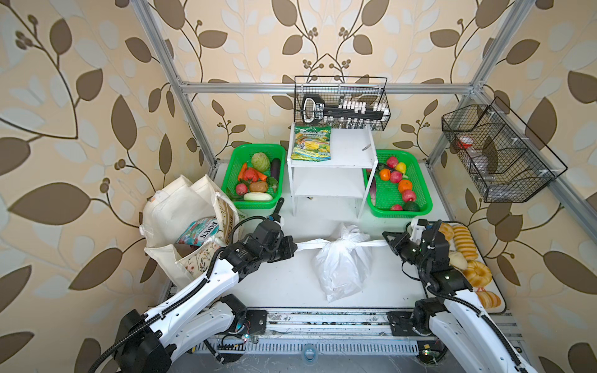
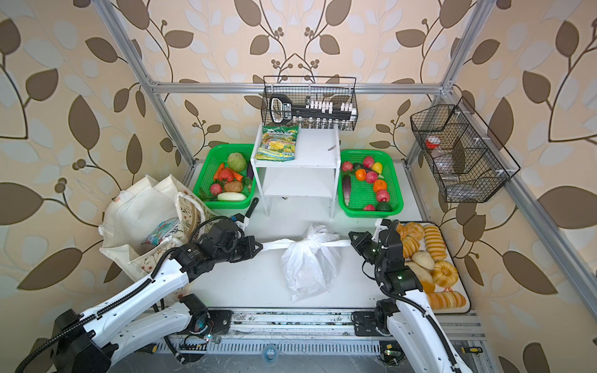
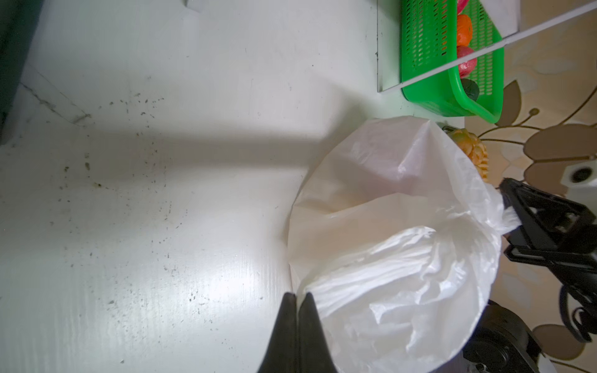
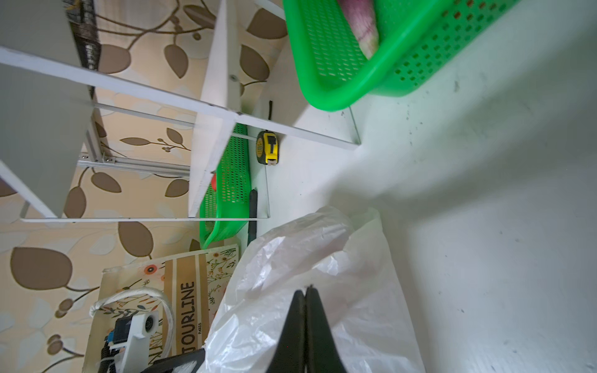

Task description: Place the mixed food into the grocery bags and tie them

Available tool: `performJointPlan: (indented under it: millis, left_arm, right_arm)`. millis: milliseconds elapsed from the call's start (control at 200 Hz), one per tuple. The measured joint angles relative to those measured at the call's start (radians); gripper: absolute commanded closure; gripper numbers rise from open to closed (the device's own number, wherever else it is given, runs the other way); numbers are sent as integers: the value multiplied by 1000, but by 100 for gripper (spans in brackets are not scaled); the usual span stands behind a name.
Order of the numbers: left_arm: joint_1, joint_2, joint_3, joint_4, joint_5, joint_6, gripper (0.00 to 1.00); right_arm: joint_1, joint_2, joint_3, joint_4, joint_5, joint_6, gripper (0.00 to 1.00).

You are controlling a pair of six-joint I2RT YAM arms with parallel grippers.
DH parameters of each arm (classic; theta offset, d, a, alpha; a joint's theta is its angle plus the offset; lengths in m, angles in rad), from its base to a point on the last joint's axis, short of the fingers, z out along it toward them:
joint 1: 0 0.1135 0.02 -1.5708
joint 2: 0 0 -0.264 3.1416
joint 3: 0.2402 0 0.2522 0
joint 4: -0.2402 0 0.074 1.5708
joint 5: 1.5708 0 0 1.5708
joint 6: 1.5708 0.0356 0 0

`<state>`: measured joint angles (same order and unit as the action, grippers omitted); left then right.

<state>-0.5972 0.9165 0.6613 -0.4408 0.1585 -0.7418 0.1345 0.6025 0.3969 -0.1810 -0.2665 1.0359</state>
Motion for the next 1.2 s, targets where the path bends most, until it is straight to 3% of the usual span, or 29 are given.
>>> performJointPlan:
  millis: [150,365,530,565,610,680,720,990,1200]
  left_arm:
    - [-6,-19,19,-9,-40,6,100]
    - [-6,-20,-20,-24,-47,5,100]
    - [-6,-26,-30,-35,-47,10,100]
    - [-6,-31,-26,-37,-47,16,100]
    - [-6,-36,-18,-42,-49,29,82]
    - [3,-43,6,-74,-85,55,38]
    - [10,-45,22,-93,-99,66,28]
    - [16,-71,211,-140,-145,171,18]
    - [16,-68,283,-106,-106,282,23]
  right_arm:
    - [-3,-8,43,-9,4,-21,100]
    - [-15,-7,-85,-13,3,9,100]
    - [-17,-12,-94,-4,-6,11,100]
    - [-19,-12,-92,5,-13,8,90]
    - [-22,-10,-88,15,-21,3,74]
    - [-38,-8,-71,21,-11,-13,55]
    - [-47,-5,-56,17,-2,-22,48]
    - [-52,-102,48,-88,129,-61,28]
    - [-52,-201,108,-186,298,-88,25]
